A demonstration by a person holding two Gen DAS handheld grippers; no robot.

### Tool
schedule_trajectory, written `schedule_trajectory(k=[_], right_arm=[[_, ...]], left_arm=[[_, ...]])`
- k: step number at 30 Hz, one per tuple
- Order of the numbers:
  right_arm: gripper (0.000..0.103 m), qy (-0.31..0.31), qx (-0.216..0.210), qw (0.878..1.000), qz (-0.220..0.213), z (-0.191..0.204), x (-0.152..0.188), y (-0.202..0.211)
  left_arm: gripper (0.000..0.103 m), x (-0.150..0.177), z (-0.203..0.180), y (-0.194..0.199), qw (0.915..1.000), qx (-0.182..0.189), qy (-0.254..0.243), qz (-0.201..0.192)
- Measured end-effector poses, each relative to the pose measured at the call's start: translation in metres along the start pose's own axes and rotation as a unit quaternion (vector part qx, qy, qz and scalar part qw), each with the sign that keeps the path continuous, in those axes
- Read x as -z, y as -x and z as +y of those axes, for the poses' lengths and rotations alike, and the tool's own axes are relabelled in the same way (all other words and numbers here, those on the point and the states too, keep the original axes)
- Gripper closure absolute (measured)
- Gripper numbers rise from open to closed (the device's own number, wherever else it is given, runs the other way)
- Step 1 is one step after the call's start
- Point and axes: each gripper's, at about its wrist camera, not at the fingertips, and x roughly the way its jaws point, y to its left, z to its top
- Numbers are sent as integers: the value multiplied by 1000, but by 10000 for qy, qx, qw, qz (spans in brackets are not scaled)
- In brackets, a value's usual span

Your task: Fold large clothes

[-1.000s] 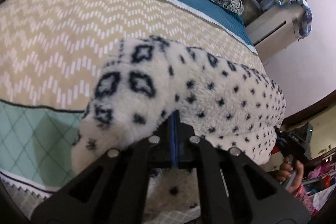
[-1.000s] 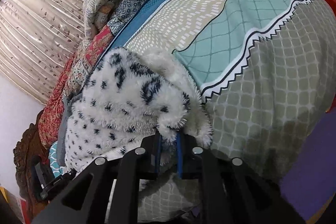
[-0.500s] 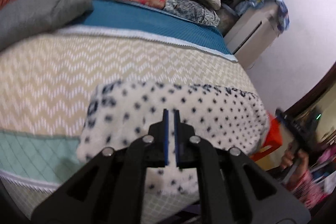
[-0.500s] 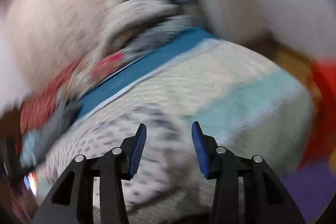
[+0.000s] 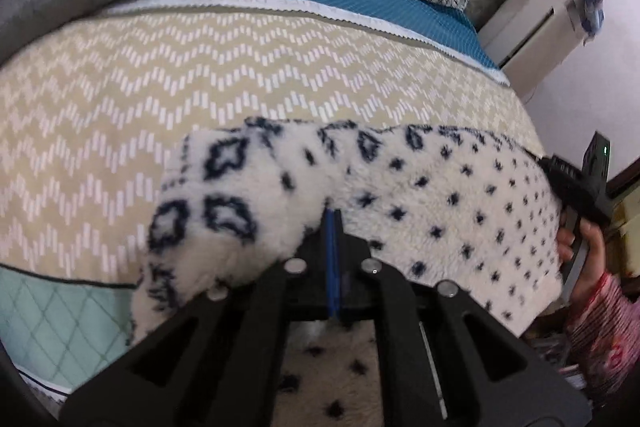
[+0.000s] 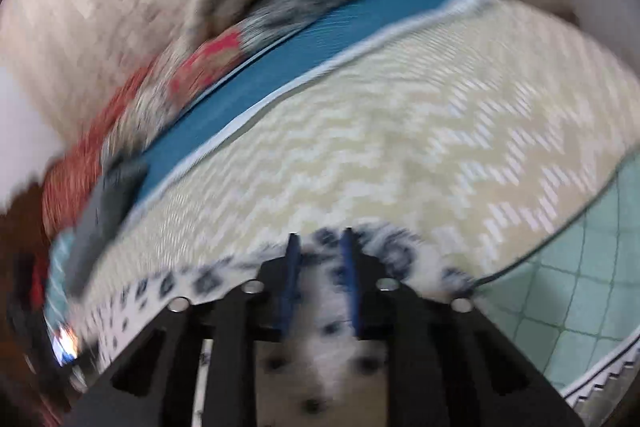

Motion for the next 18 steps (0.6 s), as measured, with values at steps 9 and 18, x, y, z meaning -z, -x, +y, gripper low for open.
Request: schedule_trajectory(k=[9,18], right_arm=[[21,138,20,9997,-216,21,3,23],[37,1075,-263,9926,-505,70,50,100]], left_arm=[[99,-5,-4,7,9999,6,132,33],[81,20,-25,70,9976,-114,206,-650]])
